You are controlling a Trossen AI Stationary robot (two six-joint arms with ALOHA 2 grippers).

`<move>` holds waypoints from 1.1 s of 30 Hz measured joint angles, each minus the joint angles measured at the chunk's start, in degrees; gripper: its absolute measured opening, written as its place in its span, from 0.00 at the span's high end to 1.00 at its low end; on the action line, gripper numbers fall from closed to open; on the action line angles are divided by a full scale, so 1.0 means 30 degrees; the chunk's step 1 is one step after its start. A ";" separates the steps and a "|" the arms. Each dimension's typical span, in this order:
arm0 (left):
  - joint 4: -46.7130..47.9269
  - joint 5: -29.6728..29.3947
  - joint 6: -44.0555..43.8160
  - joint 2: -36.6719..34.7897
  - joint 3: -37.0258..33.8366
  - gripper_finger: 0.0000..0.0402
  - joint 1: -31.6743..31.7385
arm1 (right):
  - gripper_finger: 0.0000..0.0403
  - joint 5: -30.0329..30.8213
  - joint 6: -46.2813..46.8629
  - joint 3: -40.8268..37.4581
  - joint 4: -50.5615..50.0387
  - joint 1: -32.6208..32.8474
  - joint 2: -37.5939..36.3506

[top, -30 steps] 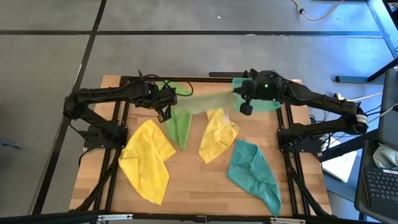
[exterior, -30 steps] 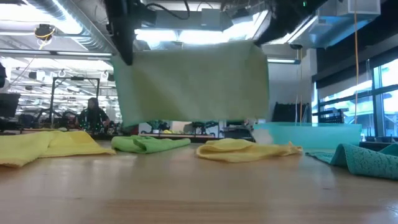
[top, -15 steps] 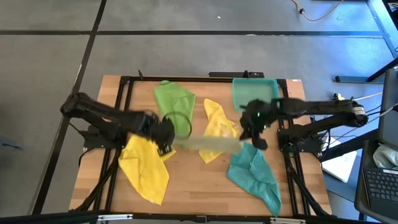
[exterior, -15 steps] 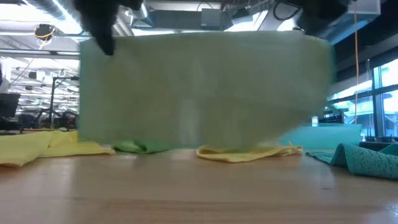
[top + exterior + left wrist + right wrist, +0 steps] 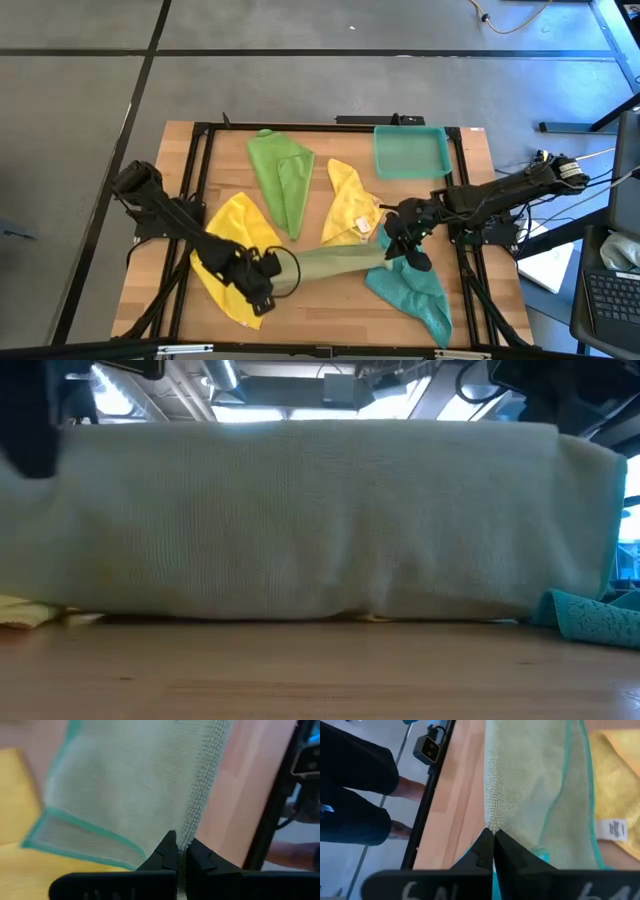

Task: Fold microfiber towels
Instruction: Fold the light green microfiber cloth

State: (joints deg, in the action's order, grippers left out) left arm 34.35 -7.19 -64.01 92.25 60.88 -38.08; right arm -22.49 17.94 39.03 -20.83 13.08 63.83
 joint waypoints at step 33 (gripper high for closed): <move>-0.2598 0.1357 -0.1580 0.1916 -0.0021 0.87 -0.3584 | 0.67 -0.0562 0.1566 -0.0029 0.0504 0.0583 0.6580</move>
State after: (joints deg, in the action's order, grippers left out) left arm 26.56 -3.12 -68.75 98.00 60.82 -48.83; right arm -24.18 22.63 38.94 -19.32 14.83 83.57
